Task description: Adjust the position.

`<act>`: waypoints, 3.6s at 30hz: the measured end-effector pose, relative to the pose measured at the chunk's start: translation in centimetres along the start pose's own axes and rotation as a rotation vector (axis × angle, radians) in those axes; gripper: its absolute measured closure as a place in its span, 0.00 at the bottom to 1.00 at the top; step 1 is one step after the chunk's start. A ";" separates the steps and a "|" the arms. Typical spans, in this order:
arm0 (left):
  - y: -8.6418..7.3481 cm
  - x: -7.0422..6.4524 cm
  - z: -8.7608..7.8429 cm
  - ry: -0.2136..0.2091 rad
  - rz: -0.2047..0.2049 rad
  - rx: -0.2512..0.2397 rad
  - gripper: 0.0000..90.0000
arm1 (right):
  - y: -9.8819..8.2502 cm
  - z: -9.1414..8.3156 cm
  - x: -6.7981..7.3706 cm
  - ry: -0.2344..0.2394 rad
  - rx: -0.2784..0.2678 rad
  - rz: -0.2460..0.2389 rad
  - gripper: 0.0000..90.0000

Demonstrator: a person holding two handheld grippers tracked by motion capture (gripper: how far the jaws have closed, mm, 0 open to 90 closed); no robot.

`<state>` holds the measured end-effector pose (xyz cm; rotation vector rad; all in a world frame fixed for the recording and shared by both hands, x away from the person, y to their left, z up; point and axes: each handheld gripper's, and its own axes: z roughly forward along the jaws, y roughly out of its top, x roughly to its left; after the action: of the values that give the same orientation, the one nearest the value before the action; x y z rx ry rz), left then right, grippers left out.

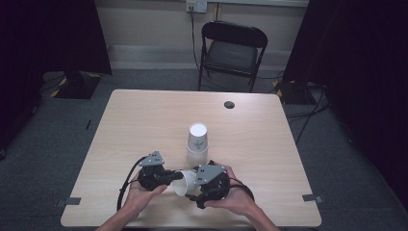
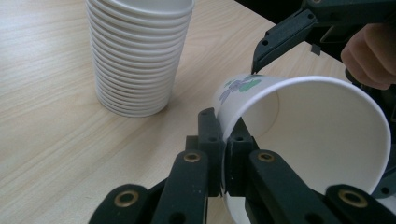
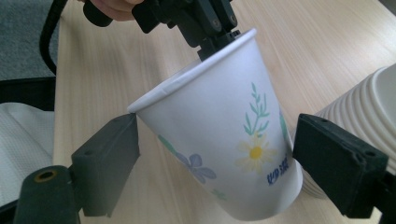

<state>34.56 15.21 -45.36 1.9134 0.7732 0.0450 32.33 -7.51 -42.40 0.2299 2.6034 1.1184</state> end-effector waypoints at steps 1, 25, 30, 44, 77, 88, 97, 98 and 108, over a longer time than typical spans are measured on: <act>0.0 0.0 0.0 -0.007 -0.009 -0.001 0.98 | 0.0 0.1 0.1 -0.005 -0.001 -0.010 0.15; 0.1 -0.9 -0.2 -0.019 -0.012 -0.032 0.82 | -0.3 0.6 0.5 -0.042 -0.020 0.029 0.26; -0.2 -0.7 -0.3 -0.038 -0.028 -0.028 0.92 | -0.5 0.5 0.2 -0.054 -0.017 0.063 0.25; -0.2 -0.8 -0.1 -0.079 -0.051 -0.001 0.99 | -0.3 1.0 2.0 -0.104 -0.010 -0.100 0.25; 0.0 -1.1 0.3 -0.093 -0.050 0.022 0.98 | 0.1 0.9 2.9 -0.125 -0.023 -0.163 0.26; 0.1 -0.8 -0.1 -0.096 -0.085 -0.007 0.80 | -0.2 0.5 2.1 -0.114 -0.053 -0.106 0.30; 0.4 -1.1 -0.5 -0.038 -0.059 -0.048 0.53 | -0.9 0.1 1.0 -0.100 -0.067 -0.021 0.30; 0.4 -1.1 -0.5 -0.042 -0.058 -0.055 0.51 | -0.9 0.0 0.8 -0.095 -0.075 -0.010 0.30; 1.3 -1.3 -1.4 0.028 -0.026 -0.096 0.37 | -1.6 -0.3 -0.3 -0.085 -0.088 0.068 0.30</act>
<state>33.64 15.28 -43.24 1.8153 0.8008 0.0916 32.44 -8.87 -43.37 0.3412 2.4823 1.2160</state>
